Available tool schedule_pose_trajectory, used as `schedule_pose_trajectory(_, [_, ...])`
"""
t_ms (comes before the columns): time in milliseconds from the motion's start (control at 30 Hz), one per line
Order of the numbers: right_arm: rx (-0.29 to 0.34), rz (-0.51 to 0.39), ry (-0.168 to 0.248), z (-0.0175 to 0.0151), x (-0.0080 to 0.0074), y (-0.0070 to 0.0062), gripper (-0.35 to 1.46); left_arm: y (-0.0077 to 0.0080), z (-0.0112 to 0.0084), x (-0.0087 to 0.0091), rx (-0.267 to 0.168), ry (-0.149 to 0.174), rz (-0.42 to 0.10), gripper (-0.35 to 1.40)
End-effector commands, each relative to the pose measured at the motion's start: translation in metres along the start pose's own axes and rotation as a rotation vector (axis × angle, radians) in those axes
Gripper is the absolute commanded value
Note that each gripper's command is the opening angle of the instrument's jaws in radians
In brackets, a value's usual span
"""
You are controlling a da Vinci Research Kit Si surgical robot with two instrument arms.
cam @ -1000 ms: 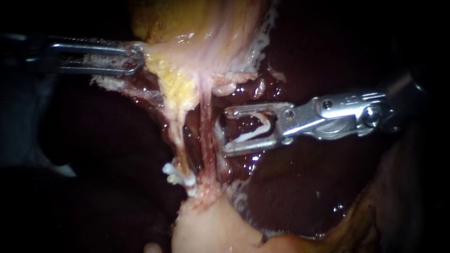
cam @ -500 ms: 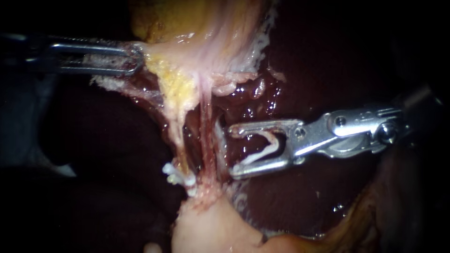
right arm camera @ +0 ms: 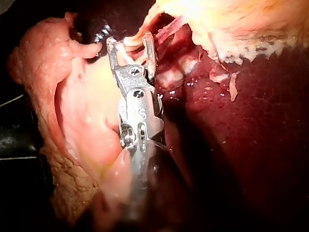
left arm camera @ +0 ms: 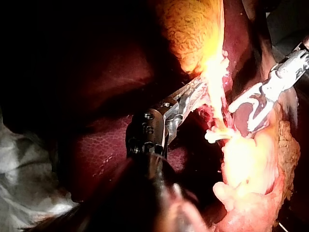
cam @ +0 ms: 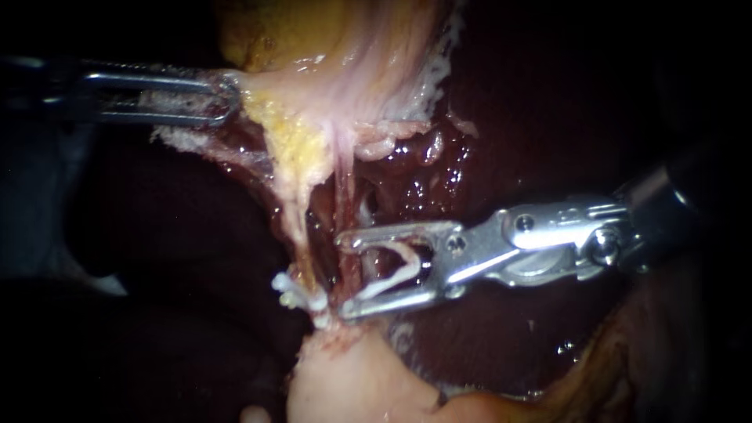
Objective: Clipping third clip left tube
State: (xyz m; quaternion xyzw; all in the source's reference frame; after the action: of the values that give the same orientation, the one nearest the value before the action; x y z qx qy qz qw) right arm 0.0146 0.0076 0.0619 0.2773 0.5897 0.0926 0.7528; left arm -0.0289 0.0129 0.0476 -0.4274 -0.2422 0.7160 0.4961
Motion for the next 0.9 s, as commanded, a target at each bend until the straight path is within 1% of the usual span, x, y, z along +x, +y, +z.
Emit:
schedule_pose_trajectory(33, [0.000,-0.001,-0.002,0.0001,-0.0002,0.0001,0.46,0.0000,0.0000,0.0000,0.000,0.000,0.000,-0.35])
schedule_pose_trajectory(400, [-0.008,0.005,-0.005,0.0008,-0.0020,0.0026,0.47,0.0000,0.0000,0.0000,0.001,0.000,0.000,-0.35])
schedule_pose_trajectory(467, [-0.007,0.004,-0.005,0.0011,-0.0022,0.0028,0.47,0.0000,0.0000,0.0000,0.001,0.000,0.000,-0.35])
schedule_pose_trajectory(700, [0.015,0.042,-0.006,0.0032,-0.0024,0.0029,0.47,0.0000,0.0001,-0.0001,0.001,0.001,0.000,-0.35])
schedule_pose_trajectory(900, [0.039,0.063,-0.006,0.0052,-0.0023,0.0025,0.47,0.0001,0.0001,-0.0001,0.001,0.001,0.000,-0.35])
